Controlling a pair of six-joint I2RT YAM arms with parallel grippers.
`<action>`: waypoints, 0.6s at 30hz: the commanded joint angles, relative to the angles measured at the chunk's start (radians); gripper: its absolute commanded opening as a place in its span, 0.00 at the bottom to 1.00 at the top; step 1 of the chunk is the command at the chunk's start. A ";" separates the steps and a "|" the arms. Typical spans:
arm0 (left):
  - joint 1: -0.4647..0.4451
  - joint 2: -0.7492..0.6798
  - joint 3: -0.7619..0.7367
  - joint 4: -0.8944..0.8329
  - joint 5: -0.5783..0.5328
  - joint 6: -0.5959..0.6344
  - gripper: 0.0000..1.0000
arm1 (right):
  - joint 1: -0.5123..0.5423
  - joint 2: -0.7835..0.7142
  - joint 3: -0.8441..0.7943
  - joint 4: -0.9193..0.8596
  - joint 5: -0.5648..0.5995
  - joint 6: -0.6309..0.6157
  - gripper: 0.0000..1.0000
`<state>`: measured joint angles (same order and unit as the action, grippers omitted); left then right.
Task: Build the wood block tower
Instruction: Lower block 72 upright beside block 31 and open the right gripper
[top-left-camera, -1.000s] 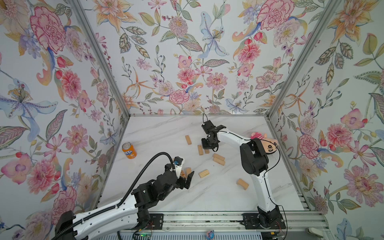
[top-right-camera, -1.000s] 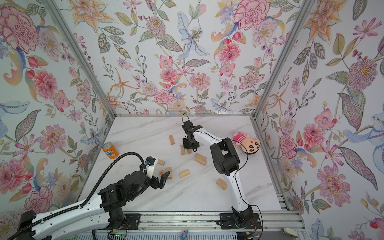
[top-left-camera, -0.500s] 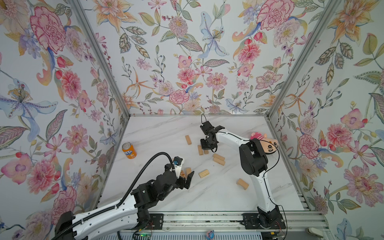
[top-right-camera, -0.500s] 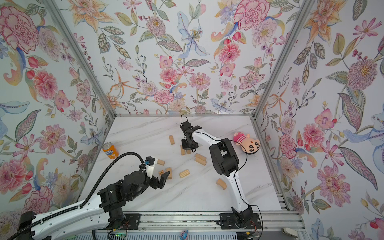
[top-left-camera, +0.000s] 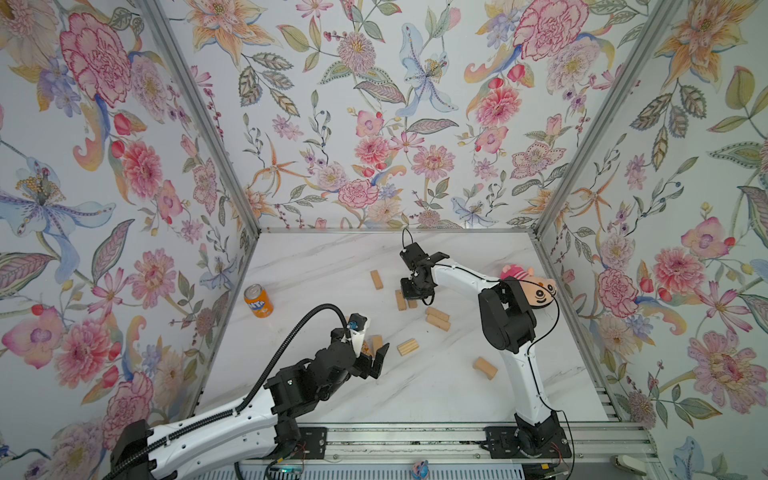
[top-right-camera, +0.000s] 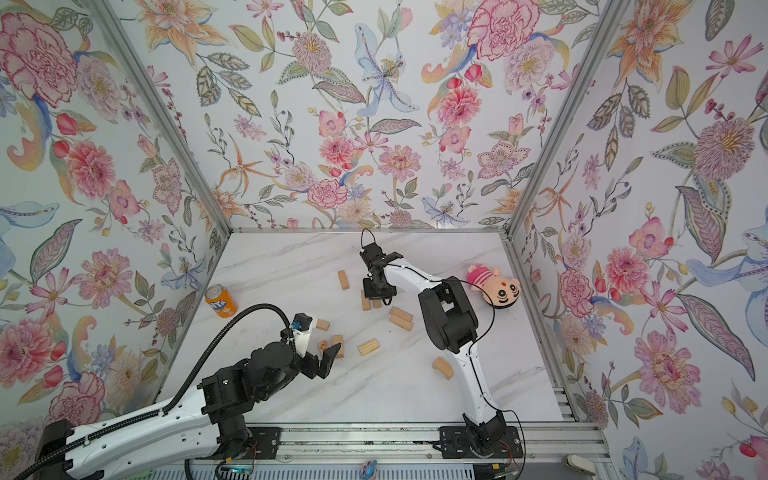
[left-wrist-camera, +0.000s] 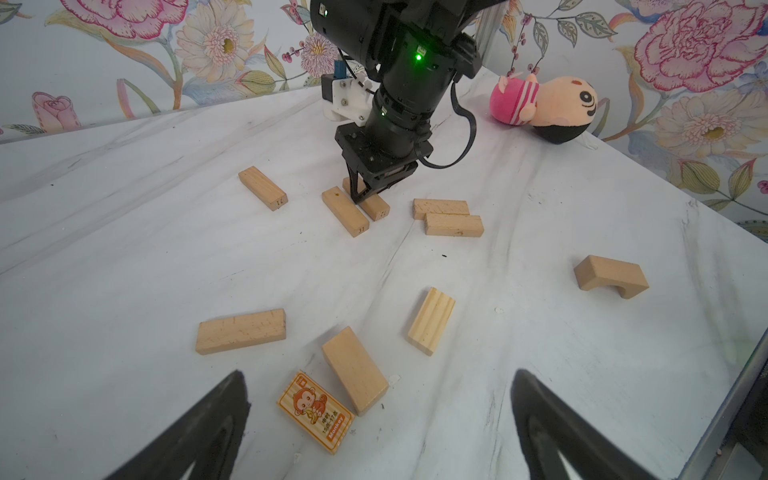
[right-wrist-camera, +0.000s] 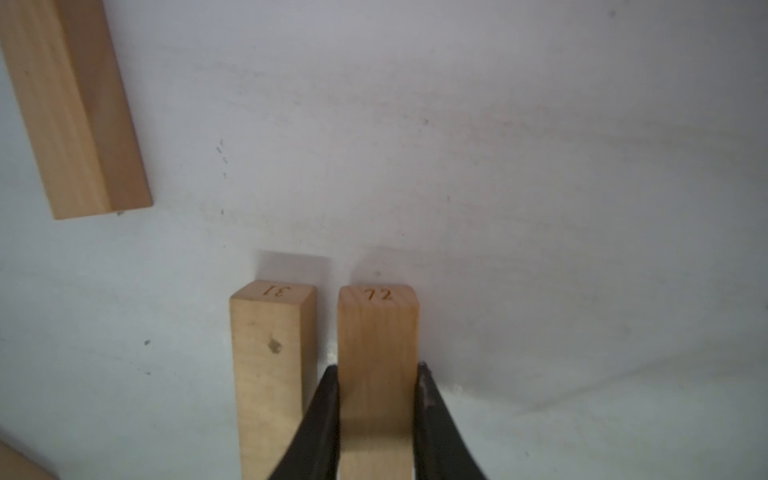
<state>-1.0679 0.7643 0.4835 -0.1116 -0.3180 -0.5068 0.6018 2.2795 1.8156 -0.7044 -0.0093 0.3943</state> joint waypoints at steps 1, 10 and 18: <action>-0.001 -0.017 0.004 -0.002 0.011 -0.014 0.99 | 0.010 0.010 -0.045 -0.046 0.015 0.011 0.26; 0.001 -0.018 0.002 -0.003 0.005 -0.011 0.99 | 0.009 -0.015 -0.038 -0.047 0.029 0.008 0.46; 0.000 -0.025 0.007 -0.005 -0.007 -0.009 0.99 | -0.007 -0.055 -0.015 -0.066 0.054 0.004 0.52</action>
<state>-1.0679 0.7513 0.4835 -0.1120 -0.3187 -0.5129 0.6071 2.2696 1.8042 -0.7105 0.0170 0.3977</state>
